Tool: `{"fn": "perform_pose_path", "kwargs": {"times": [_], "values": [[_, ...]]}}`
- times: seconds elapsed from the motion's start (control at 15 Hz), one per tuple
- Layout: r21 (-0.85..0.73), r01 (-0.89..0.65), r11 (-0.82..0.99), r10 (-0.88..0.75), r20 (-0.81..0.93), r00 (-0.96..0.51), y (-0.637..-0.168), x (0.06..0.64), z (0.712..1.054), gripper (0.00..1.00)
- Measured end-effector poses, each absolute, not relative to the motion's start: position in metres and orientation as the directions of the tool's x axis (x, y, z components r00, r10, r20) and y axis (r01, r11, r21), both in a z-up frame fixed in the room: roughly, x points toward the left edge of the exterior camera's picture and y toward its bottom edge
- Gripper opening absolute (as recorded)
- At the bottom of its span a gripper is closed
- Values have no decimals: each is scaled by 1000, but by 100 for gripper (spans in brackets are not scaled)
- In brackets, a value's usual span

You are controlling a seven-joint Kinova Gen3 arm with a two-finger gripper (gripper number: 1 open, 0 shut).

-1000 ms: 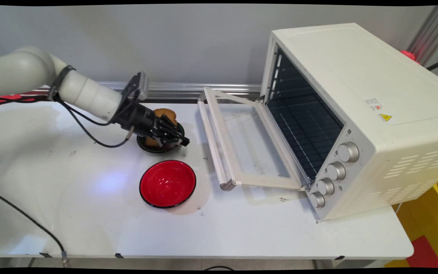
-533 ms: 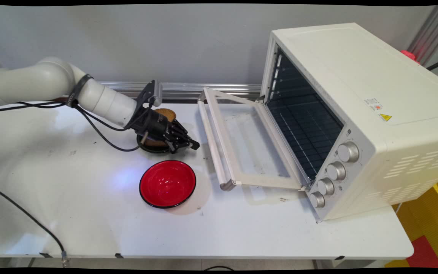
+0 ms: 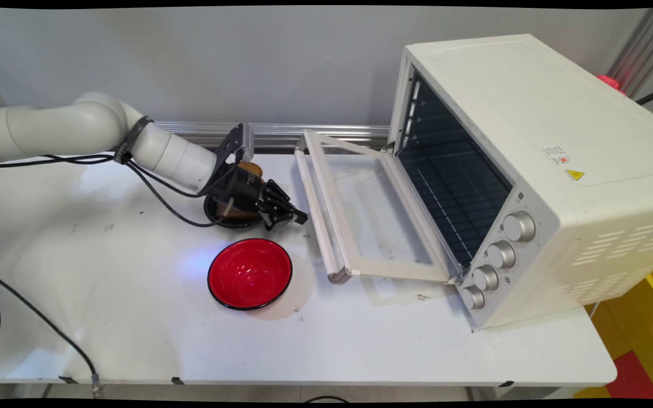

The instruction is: Close the oven

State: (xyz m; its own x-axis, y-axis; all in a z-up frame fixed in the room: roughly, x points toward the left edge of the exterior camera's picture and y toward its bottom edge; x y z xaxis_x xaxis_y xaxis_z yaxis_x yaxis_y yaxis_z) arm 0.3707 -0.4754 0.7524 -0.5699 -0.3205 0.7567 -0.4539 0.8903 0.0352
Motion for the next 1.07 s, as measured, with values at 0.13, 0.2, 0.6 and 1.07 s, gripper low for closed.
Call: {"fn": "perform_pose_path", "kwargs": {"times": [0.13,0.2,0.6,1.07], "values": [[40,-452,891,-318,766,-559,-478,367,753,0],[41,-452,891,-316,771,-553,-479,365,753,0],[45,-445,895,-301,795,-527,-484,358,758,0],[39,-435,899,-280,816,-506,-491,354,769,0]]}}
